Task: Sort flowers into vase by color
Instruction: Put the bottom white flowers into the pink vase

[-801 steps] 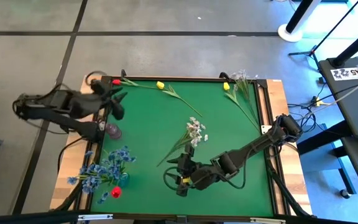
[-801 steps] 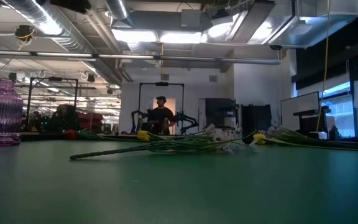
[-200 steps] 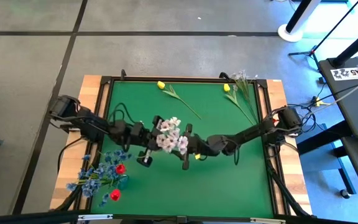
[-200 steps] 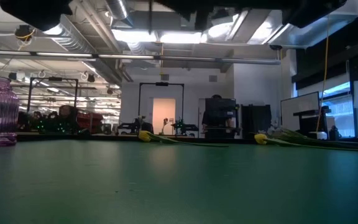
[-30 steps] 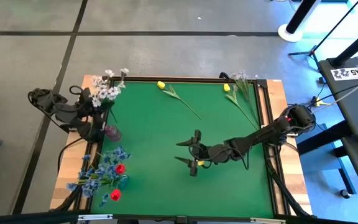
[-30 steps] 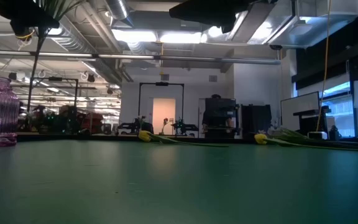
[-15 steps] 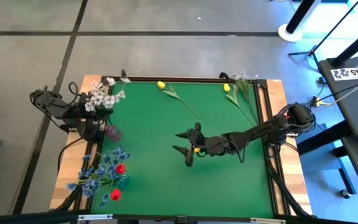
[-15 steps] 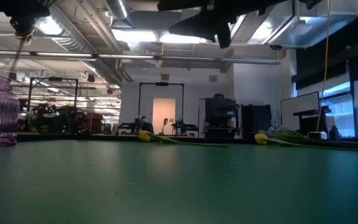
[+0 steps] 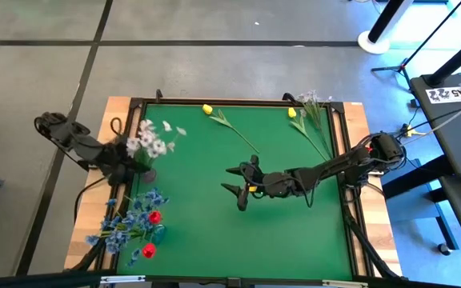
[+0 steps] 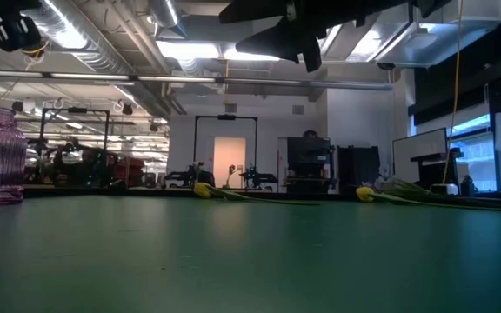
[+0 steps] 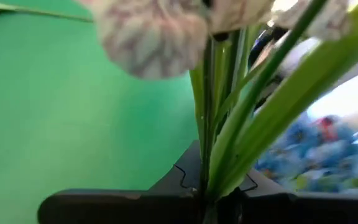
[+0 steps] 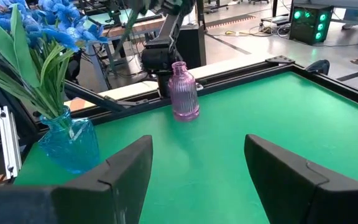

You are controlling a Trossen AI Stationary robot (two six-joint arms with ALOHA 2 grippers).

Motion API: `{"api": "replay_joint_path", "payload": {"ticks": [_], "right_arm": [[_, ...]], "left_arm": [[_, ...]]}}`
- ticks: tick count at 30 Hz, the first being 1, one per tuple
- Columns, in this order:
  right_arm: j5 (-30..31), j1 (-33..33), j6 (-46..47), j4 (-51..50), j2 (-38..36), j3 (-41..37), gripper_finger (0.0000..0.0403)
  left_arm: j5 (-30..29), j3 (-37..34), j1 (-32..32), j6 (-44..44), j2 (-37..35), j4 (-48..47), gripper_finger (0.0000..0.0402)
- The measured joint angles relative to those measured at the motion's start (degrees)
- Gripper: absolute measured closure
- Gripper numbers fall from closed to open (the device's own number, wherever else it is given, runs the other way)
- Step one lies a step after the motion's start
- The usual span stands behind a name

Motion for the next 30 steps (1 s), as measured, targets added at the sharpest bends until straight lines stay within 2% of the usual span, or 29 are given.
{"api": "replay_joint_path", "payload": {"ticks": [2,9,12,16,21,27,30], "right_arm": [[-0.02,0.00,0.00,-0.02,0.00,-0.01,0.0150],[-0.03,0.00,-0.01,-0.16,0.00,-0.02,0.0150],[-0.03,0.00,-0.02,-0.18,0.00,-0.02,0.0150],[-0.04,0.00,-0.02,-0.18,0.00,-0.02,0.0150],[-0.04,0.00,-0.02,-0.18,0.00,-0.02,0.0150],[-0.04,0.00,-0.02,-0.20,0.00,-0.02,0.0150],[-0.04,0.00,-0.02,-0.25,0.00,-0.02,0.0150]], "left_arm": [[-1.70,1.38,0.00,1.76,2.15,-3.50,0.0390],[-16.76,8.56,0.02,3.52,3.33,-15.37,0.0390],[-20.91,10.54,0.02,4.15,3.32,-19.30,0.0390],[-24.15,10.90,0.02,7.44,3.32,-22.55,0.0390],[-32.15,9.89,0.02,8.70,3.32,-21.82,0.0390],[-33.14,9.80,0.02,10.86,3.32,-19.01,0.0390],[-30.21,9.76,0.02,10.49,3.32,-19.87,0.0390]]}}
